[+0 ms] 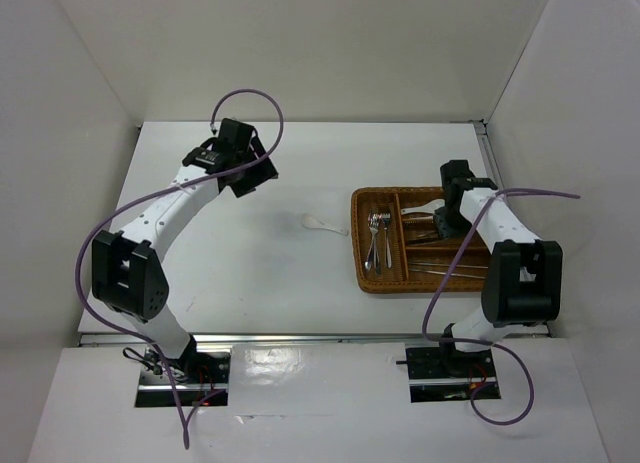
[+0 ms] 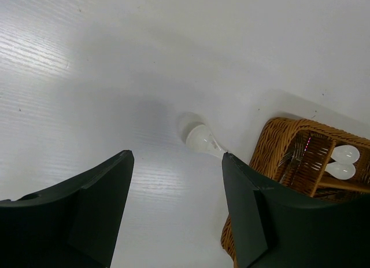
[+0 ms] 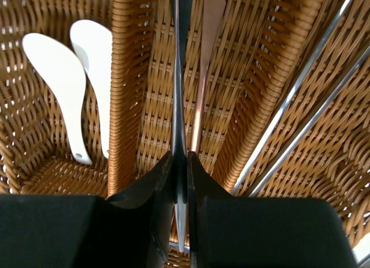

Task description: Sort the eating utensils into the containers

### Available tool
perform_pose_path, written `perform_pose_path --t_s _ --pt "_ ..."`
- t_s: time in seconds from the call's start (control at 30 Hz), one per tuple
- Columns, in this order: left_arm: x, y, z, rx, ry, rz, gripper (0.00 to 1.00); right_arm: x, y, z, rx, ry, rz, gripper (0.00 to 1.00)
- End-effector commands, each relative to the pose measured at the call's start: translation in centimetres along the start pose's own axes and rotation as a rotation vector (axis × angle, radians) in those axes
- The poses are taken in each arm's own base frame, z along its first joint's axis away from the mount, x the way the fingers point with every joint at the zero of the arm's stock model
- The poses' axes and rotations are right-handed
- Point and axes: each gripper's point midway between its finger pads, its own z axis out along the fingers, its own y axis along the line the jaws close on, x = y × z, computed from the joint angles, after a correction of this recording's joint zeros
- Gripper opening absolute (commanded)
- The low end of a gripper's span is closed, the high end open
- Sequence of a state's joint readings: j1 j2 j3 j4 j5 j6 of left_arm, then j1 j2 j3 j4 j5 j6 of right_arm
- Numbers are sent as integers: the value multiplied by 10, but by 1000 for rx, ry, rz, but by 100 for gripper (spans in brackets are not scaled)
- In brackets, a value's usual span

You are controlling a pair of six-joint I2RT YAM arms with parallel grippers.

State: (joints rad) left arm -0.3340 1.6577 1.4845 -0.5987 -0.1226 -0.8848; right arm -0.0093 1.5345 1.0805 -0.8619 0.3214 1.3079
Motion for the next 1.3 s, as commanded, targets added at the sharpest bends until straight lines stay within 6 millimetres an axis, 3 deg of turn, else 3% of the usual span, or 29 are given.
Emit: perform_pose_path --t_s 0.0,0.3,0.47,0.87,1.0,1.03,1.1,1.27 --pt "-1 0 7 14 11 32 77 1 0 0 16 1 50 0" --pt "-4 2 14 26 21 26 77 14 0 12 47 59 57 0" --pt "5 5 20 27 50 27 77 15 -1 14 55 60 54 0" --pt "3 9 22 23 46 20 77 19 11 17 33 86 -11 1" --pt "5 6 25 30 46 51 75 19 19 13 7 106 -72 28" --pt "12 1 24 34 48 83 75 18 23 8 -26 107 -108 40" --pt "8 -3 24 29 33 99 75 12 34 -4 -116 89 -122 48" --pt "28 -18 28 49 60 118 75 -3 46 -38 -271 30 -167 66"
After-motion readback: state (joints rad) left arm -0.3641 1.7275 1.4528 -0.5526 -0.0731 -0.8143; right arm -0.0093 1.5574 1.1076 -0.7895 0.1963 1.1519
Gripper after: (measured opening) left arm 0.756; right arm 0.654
